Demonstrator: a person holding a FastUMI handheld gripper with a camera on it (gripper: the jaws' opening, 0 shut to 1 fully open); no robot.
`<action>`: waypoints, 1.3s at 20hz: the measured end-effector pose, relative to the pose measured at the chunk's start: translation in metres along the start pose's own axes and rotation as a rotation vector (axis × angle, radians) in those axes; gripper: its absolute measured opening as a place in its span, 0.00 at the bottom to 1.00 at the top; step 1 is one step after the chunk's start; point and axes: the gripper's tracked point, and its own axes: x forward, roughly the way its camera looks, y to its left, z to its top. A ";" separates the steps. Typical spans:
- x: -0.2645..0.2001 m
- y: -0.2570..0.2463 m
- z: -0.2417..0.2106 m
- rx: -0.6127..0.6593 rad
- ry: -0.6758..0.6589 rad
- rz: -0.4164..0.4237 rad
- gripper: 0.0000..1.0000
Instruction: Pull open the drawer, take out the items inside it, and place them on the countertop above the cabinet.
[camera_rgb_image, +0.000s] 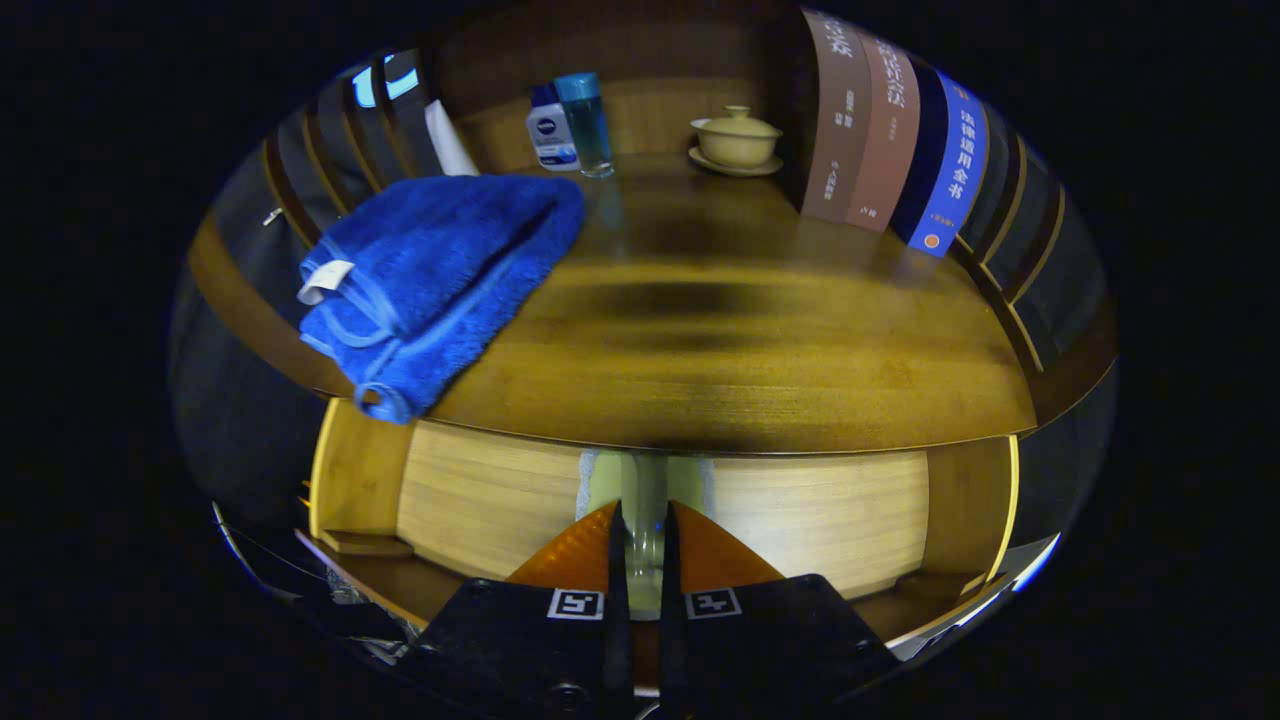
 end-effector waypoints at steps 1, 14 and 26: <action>-0.007 0.008 -0.005 -0.007 0.024 0.024 0.14; -0.059 0.000 0.073 0.027 -0.154 0.036 0.15; 0.007 -0.044 0.137 0.045 -0.124 -0.127 0.15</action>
